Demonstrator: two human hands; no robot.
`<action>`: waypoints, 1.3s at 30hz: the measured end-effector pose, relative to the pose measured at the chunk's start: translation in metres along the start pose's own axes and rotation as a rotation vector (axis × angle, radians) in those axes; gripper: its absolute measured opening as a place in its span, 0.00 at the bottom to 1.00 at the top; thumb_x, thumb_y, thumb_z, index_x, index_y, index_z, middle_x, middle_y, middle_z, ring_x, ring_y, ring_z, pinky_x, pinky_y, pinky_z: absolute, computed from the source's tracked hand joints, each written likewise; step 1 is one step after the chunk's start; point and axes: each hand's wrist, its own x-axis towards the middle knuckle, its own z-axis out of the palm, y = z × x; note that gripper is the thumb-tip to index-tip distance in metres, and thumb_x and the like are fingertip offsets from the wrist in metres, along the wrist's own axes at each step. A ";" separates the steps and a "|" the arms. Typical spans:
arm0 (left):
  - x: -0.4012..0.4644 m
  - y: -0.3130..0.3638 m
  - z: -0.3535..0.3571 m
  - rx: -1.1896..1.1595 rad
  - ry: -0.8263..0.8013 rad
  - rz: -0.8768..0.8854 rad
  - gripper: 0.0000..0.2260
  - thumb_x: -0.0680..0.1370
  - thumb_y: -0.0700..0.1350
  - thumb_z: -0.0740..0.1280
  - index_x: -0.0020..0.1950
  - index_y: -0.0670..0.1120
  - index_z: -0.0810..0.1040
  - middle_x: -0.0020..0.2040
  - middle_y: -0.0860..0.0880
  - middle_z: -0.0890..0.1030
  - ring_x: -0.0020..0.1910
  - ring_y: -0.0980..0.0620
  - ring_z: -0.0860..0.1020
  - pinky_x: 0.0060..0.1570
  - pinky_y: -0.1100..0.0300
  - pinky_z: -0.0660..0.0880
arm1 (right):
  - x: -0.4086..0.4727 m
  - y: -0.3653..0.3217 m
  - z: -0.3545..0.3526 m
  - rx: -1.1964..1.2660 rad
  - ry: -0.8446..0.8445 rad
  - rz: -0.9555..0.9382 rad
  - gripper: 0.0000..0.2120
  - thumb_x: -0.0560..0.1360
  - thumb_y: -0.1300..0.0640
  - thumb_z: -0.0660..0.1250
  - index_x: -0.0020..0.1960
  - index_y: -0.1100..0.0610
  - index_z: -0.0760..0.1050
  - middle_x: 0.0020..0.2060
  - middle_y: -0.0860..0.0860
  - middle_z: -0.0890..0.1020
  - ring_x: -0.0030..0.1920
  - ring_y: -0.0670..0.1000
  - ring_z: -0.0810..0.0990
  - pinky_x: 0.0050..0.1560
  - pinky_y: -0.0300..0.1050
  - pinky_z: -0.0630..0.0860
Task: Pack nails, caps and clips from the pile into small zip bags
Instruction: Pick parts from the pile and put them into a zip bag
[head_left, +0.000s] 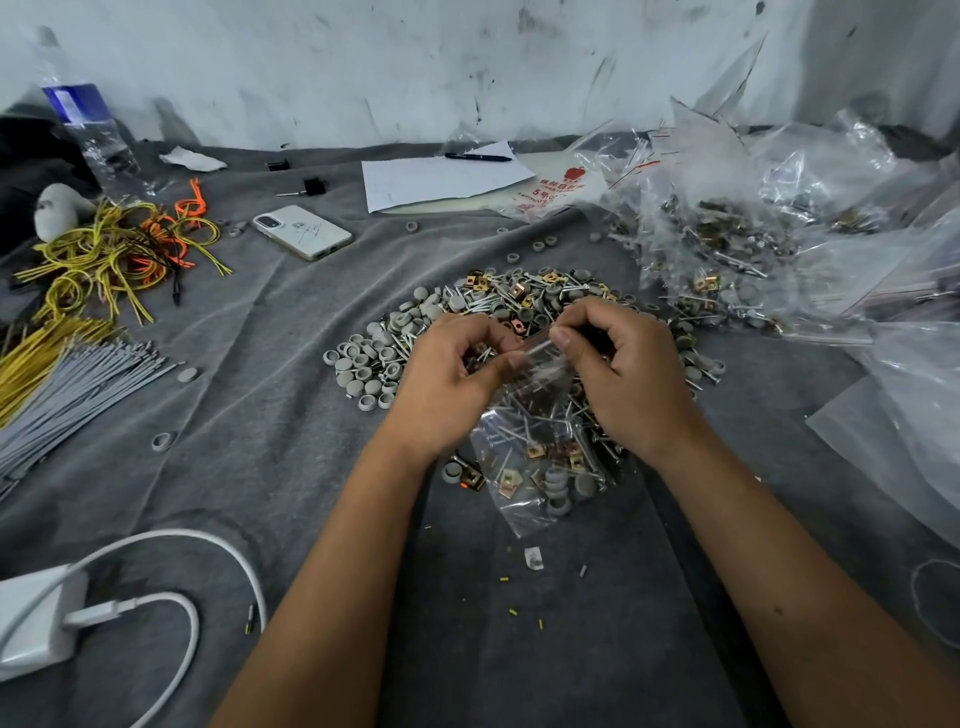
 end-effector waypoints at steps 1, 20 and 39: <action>0.000 0.000 -0.001 0.001 0.000 -0.004 0.03 0.79 0.43 0.72 0.47 0.44 0.83 0.48 0.52 0.84 0.53 0.46 0.79 0.61 0.39 0.73 | 0.000 0.001 0.000 0.017 0.013 0.011 0.05 0.81 0.62 0.68 0.47 0.61 0.80 0.40 0.51 0.82 0.40 0.45 0.81 0.39 0.39 0.78; -0.002 -0.039 -0.039 -0.186 0.422 -0.240 0.11 0.79 0.40 0.72 0.40 0.54 0.82 0.44 0.58 0.86 0.47 0.60 0.82 0.56 0.55 0.78 | 0.014 0.041 -0.057 0.276 0.529 0.377 0.12 0.83 0.56 0.65 0.41 0.48 0.77 0.30 0.41 0.79 0.33 0.41 0.74 0.38 0.42 0.72; -0.003 0.005 0.018 -0.161 0.111 0.007 0.01 0.78 0.40 0.74 0.47 0.43 0.84 0.40 0.49 0.81 0.38 0.45 0.77 0.41 0.40 0.78 | 0.003 0.013 -0.019 0.211 -0.078 0.001 0.01 0.77 0.53 0.73 0.48 0.49 0.82 0.39 0.46 0.82 0.38 0.50 0.80 0.37 0.46 0.78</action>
